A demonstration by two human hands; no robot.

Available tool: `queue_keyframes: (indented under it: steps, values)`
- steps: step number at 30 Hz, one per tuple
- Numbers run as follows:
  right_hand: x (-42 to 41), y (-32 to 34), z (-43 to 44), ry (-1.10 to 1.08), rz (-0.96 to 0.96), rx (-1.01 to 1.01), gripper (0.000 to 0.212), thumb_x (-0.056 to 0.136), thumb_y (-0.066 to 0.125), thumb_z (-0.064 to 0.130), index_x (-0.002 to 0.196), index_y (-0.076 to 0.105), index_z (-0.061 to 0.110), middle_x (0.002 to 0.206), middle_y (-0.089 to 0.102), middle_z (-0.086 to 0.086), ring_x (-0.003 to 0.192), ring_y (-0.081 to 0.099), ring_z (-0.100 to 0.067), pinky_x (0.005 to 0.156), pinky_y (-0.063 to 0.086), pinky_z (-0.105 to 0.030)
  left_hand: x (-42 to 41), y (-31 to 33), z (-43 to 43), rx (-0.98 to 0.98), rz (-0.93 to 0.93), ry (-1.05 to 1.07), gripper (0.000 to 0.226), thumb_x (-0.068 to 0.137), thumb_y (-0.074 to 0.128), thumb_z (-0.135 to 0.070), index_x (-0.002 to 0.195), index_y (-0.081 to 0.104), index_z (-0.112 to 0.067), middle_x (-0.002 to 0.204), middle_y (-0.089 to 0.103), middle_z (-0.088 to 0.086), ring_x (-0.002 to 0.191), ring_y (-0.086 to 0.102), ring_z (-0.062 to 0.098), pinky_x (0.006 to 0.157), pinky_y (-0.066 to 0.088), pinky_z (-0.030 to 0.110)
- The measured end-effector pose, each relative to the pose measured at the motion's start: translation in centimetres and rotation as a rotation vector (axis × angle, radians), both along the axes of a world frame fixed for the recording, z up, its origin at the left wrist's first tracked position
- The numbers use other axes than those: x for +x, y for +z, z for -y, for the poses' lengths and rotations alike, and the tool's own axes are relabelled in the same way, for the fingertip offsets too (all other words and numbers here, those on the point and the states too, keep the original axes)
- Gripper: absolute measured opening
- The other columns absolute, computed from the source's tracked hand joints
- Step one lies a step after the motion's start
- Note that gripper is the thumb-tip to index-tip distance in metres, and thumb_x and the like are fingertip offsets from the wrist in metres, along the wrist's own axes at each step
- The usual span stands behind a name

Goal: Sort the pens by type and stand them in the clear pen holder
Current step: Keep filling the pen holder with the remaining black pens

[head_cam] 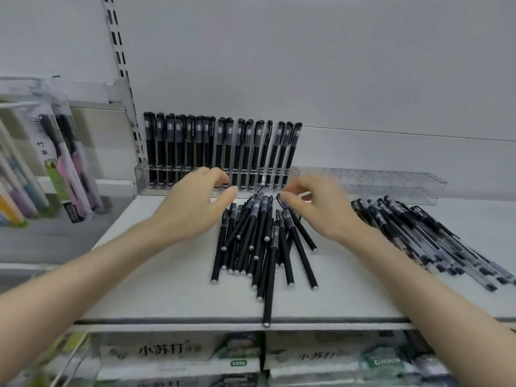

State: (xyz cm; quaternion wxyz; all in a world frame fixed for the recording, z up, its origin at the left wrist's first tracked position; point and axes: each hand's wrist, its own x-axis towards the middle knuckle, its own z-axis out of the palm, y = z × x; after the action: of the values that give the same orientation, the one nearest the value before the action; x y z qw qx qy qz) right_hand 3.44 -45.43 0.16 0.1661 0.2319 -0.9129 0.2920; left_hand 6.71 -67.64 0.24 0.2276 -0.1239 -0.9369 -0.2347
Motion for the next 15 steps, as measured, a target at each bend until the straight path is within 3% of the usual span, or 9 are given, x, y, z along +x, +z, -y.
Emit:
queue_keyframes:
  steps: [2, 6, 8, 10, 12, 15]
  values:
    - [0.8, -0.8, -0.7, 0.046, 0.049, 0.030, 0.021, 0.093, 0.057, 0.029, 0.105, 0.066, 0.014, 0.110, 0.065, -0.005, 0.102, 0.057, -0.018, 0.092, 0.045, -0.035, 1.6, -0.8, -1.8, -0.009, 0.057, 0.056, 0.043, 0.095, 0.045, -0.043, 0.124, 0.053, -0.014, 0.125, 0.055, 0.003, 0.115, 0.050, 0.017, 0.094, 0.038, 0.031]
    - [1.6, -1.7, -1.0, 0.117, 0.094, 0.054, 0.037, 0.095, 0.052, 0.036, 0.124, 0.058, 0.014, 0.125, 0.058, -0.005, 0.117, 0.049, -0.018, 0.084, 0.029, -0.019, 3.6, -2.2, -3.9, 0.021, 0.175, 0.196, 0.059, 0.089, 0.042, -0.057, 0.130, 0.044, -0.014, 0.133, 0.047, 0.005, 0.119, 0.047, 0.021, 0.094, 0.038, 0.034]
    - [1.6, -2.0, -0.7, 0.154, 0.140, 0.054, 0.043, 0.096, 0.050, 0.039, 0.131, 0.053, 0.014, 0.129, 0.056, -0.005, 0.121, 0.047, -0.021, 0.095, 0.032, -0.024, 4.0, -2.4, -4.6, 0.049, 0.230, 0.268, 0.064, 0.087, 0.044, -0.061, 0.129, 0.041, -0.013, 0.133, 0.046, 0.008, 0.117, 0.048, 0.026, 0.093, 0.040, 0.037]
    - [1.4, -2.7, -0.5, 0.170, 0.165, 0.117, 0.053, 0.095, 0.043, 0.050, 0.136, 0.048, 0.016, 0.132, 0.052, -0.004, 0.123, 0.045, -0.028, 0.104, 0.035, -0.040, 4.2, -2.3, -5.2, 0.067, 0.265, 0.320, 0.069, 0.086, 0.047, -0.062, 0.130, 0.039, -0.010, 0.130, 0.048, 0.012, 0.118, 0.045, 0.029, 0.095, 0.039, 0.039]
    - [1.2, -3.1, -0.4, 0.162, 0.174, 0.163, 0.069, 0.088, 0.032, 0.062, 0.139, 0.043, 0.018, 0.134, 0.048, -0.002, 0.125, 0.042, -0.031, 0.104, 0.035, -0.048, 4.1, -2.4, -5.7, 0.077, 0.279, 0.348, 0.070, 0.085, 0.050, -0.060, 0.130, 0.040, -0.006, 0.127, 0.049, 0.014, 0.119, 0.043, 0.030, 0.096, 0.038, 0.039]
    - [0.8, -3.4, -0.3, 0.147, 0.161, 0.180, 0.079, 0.081, 0.022, 0.067, 0.141, 0.041, 0.020, 0.137, 0.043, -0.003, 0.128, 0.039, -0.033, 0.106, 0.033, -0.050, 3.6, -2.5, -5.7, 0.116, 0.299, 0.355, 0.066, 0.087, 0.053, -0.054, 0.127, 0.042, -0.003, 0.126, 0.048, 0.016, 0.117, 0.045, 0.030, 0.093, 0.038, 0.036]
